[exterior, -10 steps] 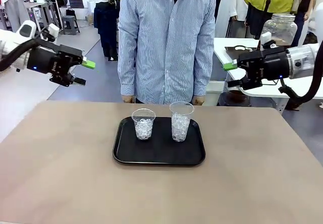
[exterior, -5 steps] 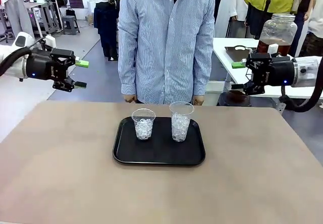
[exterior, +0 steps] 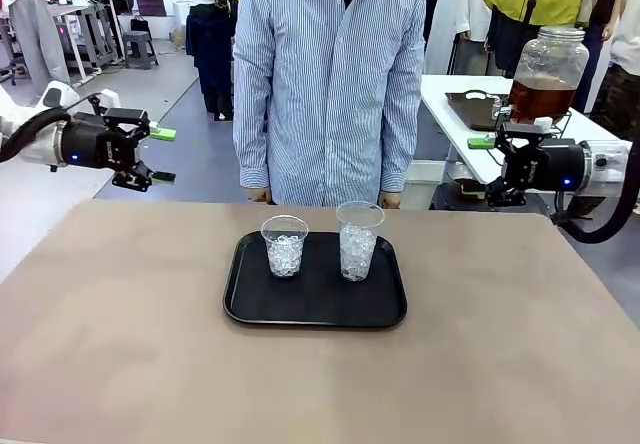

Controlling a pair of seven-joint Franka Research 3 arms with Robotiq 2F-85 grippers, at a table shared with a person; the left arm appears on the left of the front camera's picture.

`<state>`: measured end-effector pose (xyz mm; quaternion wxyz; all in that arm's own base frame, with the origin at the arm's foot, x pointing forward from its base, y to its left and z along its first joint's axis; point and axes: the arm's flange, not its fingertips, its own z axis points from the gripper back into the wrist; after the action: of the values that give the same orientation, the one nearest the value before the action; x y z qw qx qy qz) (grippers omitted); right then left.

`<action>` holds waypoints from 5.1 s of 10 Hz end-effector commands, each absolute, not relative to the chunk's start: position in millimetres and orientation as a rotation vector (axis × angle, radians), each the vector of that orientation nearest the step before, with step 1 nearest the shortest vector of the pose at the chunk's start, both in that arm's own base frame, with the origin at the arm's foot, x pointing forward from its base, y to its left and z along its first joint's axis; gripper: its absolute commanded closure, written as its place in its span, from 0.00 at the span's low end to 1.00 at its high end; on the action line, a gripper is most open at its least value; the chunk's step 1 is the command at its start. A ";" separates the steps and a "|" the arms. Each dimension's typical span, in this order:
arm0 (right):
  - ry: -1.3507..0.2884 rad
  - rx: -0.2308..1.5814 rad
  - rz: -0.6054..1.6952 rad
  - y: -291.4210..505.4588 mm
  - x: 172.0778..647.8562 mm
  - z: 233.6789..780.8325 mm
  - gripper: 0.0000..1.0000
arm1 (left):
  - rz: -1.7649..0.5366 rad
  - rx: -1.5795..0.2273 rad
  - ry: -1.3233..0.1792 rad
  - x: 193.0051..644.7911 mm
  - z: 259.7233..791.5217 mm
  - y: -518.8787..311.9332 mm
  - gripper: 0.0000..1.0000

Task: Pour the drink into the iced cup.
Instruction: Pick up the iced cup indicated by the human and present it to them.

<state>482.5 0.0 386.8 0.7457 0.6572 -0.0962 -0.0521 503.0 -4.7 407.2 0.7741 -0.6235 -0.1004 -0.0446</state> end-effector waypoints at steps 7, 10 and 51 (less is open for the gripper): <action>-0.192 1.460 -0.094 -0.9 505.7 389.2 0.00 | -0.110 -1.382 -0.168 526.8 405.2 -6.6 0.00; -0.192 1.460 -0.094 -0.9 505.7 389.2 0.00 | -0.110 -1.382 -0.168 526.8 405.2 -6.6 0.00; -0.927 1.048 1.215 30.8 518.4 340.0 0.00 | -0.110 -1.382 -0.168 526.8 405.2 -6.6 0.00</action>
<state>507.1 28.8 349.6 0.6261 0.4794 -0.3777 0.4853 527.8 -6.9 404.4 0.7655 -0.6373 -0.0741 -0.0494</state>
